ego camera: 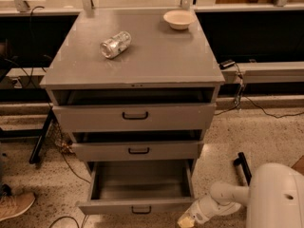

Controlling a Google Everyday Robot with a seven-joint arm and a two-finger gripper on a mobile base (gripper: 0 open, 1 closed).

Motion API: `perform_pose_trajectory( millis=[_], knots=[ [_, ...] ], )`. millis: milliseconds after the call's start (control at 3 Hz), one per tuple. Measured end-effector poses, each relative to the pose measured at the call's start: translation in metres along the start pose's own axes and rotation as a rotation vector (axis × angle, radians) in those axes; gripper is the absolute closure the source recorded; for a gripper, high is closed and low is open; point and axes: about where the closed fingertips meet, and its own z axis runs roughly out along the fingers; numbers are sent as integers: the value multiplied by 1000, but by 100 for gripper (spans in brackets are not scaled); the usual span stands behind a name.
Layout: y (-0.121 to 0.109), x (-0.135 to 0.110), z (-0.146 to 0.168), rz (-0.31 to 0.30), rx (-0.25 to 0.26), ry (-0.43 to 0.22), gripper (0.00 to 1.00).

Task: Close bottom drawer

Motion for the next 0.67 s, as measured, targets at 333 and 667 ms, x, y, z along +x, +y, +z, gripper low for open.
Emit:
perform_pose_trajectory(
  millis=[333, 667],
  knots=[
    [-28, 16, 19, 66, 33, -28, 100],
    [-55, 16, 35, 102, 69, -50, 100]
  ],
)
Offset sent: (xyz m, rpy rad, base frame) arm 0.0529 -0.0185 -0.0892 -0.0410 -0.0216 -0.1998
